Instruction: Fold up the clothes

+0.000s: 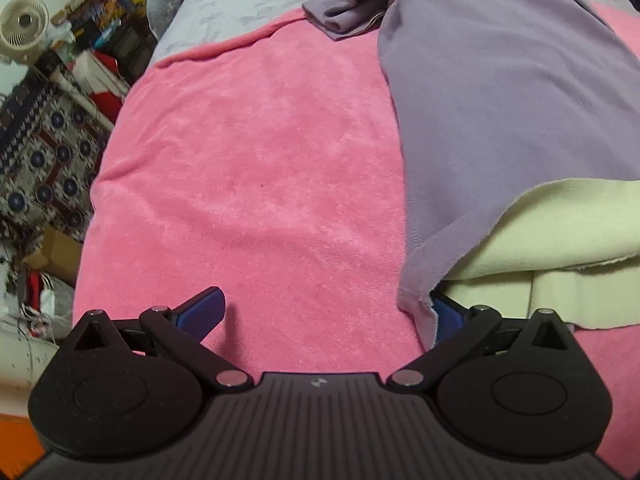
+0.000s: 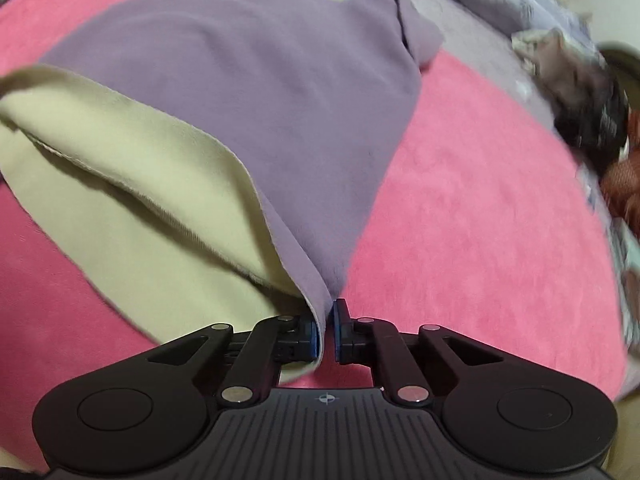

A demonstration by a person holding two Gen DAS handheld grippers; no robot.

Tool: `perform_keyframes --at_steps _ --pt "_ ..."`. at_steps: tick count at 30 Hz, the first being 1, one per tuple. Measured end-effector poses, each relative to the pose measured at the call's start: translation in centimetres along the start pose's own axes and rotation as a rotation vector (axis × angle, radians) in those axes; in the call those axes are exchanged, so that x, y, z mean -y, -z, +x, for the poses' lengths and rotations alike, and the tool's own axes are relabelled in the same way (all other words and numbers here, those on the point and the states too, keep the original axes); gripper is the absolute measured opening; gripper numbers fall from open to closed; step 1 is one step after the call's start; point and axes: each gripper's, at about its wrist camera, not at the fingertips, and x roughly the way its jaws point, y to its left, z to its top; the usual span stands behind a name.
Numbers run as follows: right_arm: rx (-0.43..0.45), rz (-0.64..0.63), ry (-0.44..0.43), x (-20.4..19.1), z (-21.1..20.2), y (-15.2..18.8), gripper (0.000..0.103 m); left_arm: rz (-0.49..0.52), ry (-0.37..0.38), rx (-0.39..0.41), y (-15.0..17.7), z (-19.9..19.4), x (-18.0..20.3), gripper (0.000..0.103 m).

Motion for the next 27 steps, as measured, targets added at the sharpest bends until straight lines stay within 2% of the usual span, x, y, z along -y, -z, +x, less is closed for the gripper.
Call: perform_keyframes --at_steps 2,3,4,5,6,7,9,12,14,16,17,19,21,22,23,25,27 --pt "0.039 -0.056 0.064 -1.1 0.4 -0.3 0.016 -0.007 -0.001 0.000 0.0 0.1 0.0 0.103" --pt "0.055 -0.039 0.090 -1.3 0.5 -0.3 0.018 -0.022 0.003 -0.004 0.0 0.2 -0.1 0.103" --pt "0.069 -0.010 0.114 -1.4 0.5 -0.3 0.025 -0.041 0.009 -0.010 -0.1 0.4 -0.2 0.103" --pt "0.074 0.030 0.197 -1.6 0.7 -0.3 0.051 -0.062 0.016 -0.016 -0.1 0.5 -0.4 0.103" --pt "0.076 0.073 0.295 -1.7 0.9 -0.2 0.071 -0.083 0.022 -0.022 0.0 0.5 -0.5 0.103" --pt "0.078 0.116 0.393 -1.8 1.1 -0.2 0.103 -0.102 0.028 -0.025 0.0 0.6 -0.7 0.103" --pt "0.077 0.118 0.377 -1.7 0.9 -0.2 0.103 -0.134 0.037 -0.026 0.2 0.6 -0.9 0.103" --pt "0.073 0.106 0.315 -1.5 0.5 -0.3 0.097 -0.158 0.037 -0.016 0.4 0.5 -1.0 0.103" --pt "0.071 0.098 0.274 -1.4 0.2 -0.3 0.083 -0.152 0.021 0.004 0.6 0.2 -0.7 0.103" --pt "0.068 0.090 0.233 -1.3 0.0 -0.3 0.074 -0.118 -0.008 0.038 0.7 -0.2 -0.1 0.103" --pt "0.067 0.085 0.212 -1.2 -0.2 -0.3 0.074 -0.087 -0.023 0.060 0.8 -0.5 0.4 0.100" --pt "0.065 0.077 0.171 -1.1 -0.5 -0.4 0.074 -0.012 -0.050 0.105 0.9 -0.9 1.6 0.092" --pt "0.063 0.069 0.130 -1.0 -0.7 -0.4 0.055 0.069 -0.085 0.140 1.0 -1.2 3.1 0.081" --pt "0.061 0.065 0.109 -0.9 -0.9 -0.4 0.028 0.102 -0.098 0.153 0.9 -1.3 3.7 0.078" --pt "0.060 0.061 0.089 -0.9 -1.0 -0.4 0.007 0.122 -0.101 0.159 0.9 -1.5 4.1 0.071" --pt "0.058 0.053 0.048 -0.7 -1.3 -0.5 0.008 0.133 -0.076 0.157 0.7 -1.7 4.4 0.057" --pt "0.049 0.074 0.028 0.4 -2.4 0.1 0.007 0.099 -0.010 0.144 0.6 -1.9 3.9 0.035"
